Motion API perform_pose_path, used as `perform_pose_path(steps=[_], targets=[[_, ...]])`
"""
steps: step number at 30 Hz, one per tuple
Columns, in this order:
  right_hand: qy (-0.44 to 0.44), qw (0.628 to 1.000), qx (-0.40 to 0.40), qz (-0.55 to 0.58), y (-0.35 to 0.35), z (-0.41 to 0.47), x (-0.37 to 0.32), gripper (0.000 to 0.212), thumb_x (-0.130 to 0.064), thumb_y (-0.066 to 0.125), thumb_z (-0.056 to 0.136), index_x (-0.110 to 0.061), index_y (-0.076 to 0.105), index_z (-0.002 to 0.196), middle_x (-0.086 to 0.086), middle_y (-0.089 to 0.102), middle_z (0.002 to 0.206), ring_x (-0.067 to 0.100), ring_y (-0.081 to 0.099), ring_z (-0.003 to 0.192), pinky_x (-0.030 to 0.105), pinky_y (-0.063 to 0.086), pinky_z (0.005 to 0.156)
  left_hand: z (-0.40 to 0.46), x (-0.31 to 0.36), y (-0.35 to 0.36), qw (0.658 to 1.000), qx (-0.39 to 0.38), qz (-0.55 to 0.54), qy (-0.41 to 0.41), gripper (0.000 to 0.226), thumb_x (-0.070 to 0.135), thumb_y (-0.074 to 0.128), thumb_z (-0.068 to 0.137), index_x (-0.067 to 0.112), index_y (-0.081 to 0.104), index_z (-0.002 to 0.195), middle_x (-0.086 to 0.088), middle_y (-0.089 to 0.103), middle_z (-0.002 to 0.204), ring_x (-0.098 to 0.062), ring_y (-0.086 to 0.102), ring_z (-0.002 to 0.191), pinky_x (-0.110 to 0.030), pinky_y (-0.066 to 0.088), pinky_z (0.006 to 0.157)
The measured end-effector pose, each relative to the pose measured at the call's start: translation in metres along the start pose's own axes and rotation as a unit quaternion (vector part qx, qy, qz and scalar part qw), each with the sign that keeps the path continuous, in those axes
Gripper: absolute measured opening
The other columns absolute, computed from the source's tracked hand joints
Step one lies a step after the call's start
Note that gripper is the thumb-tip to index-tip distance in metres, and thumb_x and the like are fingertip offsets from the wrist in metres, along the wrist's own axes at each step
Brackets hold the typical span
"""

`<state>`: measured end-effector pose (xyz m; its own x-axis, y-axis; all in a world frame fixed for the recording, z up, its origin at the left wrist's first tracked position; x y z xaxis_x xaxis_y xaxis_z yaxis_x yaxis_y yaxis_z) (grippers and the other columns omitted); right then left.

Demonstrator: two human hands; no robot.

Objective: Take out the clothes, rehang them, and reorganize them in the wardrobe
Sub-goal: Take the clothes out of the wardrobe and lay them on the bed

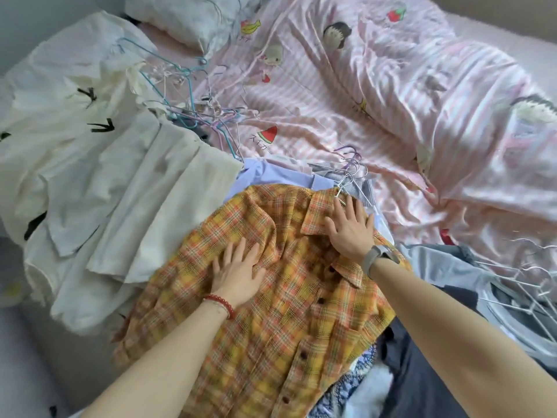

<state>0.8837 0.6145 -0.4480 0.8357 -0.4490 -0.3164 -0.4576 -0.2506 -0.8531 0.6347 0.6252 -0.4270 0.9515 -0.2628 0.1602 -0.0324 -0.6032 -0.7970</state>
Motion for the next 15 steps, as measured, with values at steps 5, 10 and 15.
perform_pose_path(steps=[5,10,15], targets=[[-0.073,0.992,0.098,0.017,-0.029,-0.03,-0.051,0.052,-0.037,0.03,0.096,-0.017,0.022,0.143,0.007,0.015,0.154,0.025,0.005,0.143,0.05,0.003,0.114,-0.025,-0.002,-0.046,0.991,0.134,-0.007,0.019,0.053,0.038,0.034,0.096,0.027,0.02,0.146,0.0,0.009,0.156,-0.018,0.003,0.143,-0.046,0.006,0.115],[-0.185,0.975,0.122,0.024,-0.04,-0.09,-0.139,0.041,-0.026,0.042,0.093,-0.018,0.043,0.133,0.008,0.038,0.144,0.028,0.021,0.139,0.051,0.013,0.112,-0.097,-0.052,-0.09,0.961,0.277,-0.023,-0.002,0.046,0.03,0.04,0.094,0.022,0.036,0.139,0.001,0.033,0.148,-0.016,0.024,0.137,-0.041,0.02,0.111],[-0.326,0.942,0.072,0.016,-0.009,-0.184,-0.253,0.036,-0.028,0.042,0.092,-0.022,0.052,0.126,0.003,0.043,0.14,0.024,0.026,0.136,0.044,0.016,0.111,-0.22,-0.154,-0.076,0.917,0.368,-0.099,-0.114,0.035,0.019,0.052,0.091,0.013,0.057,0.124,-0.005,0.051,0.135,-0.023,0.043,0.127,-0.044,0.028,0.104]])
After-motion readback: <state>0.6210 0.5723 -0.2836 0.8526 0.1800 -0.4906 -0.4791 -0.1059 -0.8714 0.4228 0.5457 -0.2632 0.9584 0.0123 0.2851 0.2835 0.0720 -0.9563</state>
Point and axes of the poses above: each hand's wrist, its own z-axis towards the middle knuckle, its own y-axis out of the palm, x = y × z, the point moved 4 cm from there along z, towards the middle knuckle
